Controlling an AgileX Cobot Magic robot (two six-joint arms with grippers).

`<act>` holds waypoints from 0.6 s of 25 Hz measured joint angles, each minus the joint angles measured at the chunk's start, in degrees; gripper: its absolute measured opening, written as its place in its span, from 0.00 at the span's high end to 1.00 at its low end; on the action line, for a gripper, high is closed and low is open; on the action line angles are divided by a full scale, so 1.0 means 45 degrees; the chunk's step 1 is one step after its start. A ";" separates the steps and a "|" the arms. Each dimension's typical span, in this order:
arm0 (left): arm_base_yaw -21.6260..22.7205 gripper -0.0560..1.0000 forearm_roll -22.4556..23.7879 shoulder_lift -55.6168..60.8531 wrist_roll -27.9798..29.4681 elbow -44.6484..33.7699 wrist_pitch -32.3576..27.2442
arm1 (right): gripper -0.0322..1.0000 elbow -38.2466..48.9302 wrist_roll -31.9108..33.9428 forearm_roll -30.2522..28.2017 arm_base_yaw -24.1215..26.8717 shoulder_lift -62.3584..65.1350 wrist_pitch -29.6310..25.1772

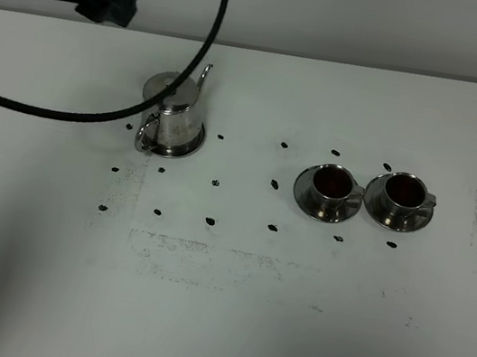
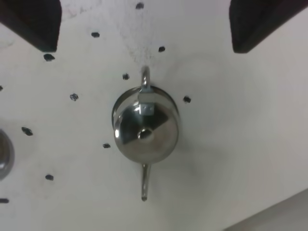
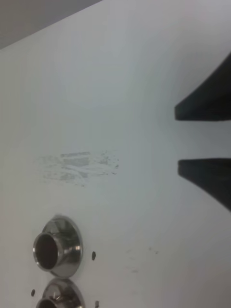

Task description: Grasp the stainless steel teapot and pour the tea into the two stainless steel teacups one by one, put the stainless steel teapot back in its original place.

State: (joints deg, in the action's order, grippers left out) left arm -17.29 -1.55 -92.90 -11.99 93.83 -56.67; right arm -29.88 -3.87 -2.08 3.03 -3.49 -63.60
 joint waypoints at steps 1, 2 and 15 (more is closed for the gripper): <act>0.0108 0.30 -0.0193 0.0427 0.0000 -0.0357 -0.0023 | 0.79 0.0000 0.0000 0.0000 0.0000 0.0000 0.0000; 0.0228 0.30 -0.0535 0.0876 0.0000 -0.0891 -0.0007 | 0.79 0.0000 0.0000 0.0000 0.0000 0.0000 0.0000; 0.1798 0.30 -0.0865 0.7710 -0.0011 -0.7928 0.0016 | 0.79 0.0000 0.0000 0.0000 0.0000 0.0000 0.0000</act>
State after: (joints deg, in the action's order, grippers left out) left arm -9.20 -5.44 -58.21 -12.04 58.15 -56.59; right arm -29.88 -3.87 -2.08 3.03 -3.49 -63.60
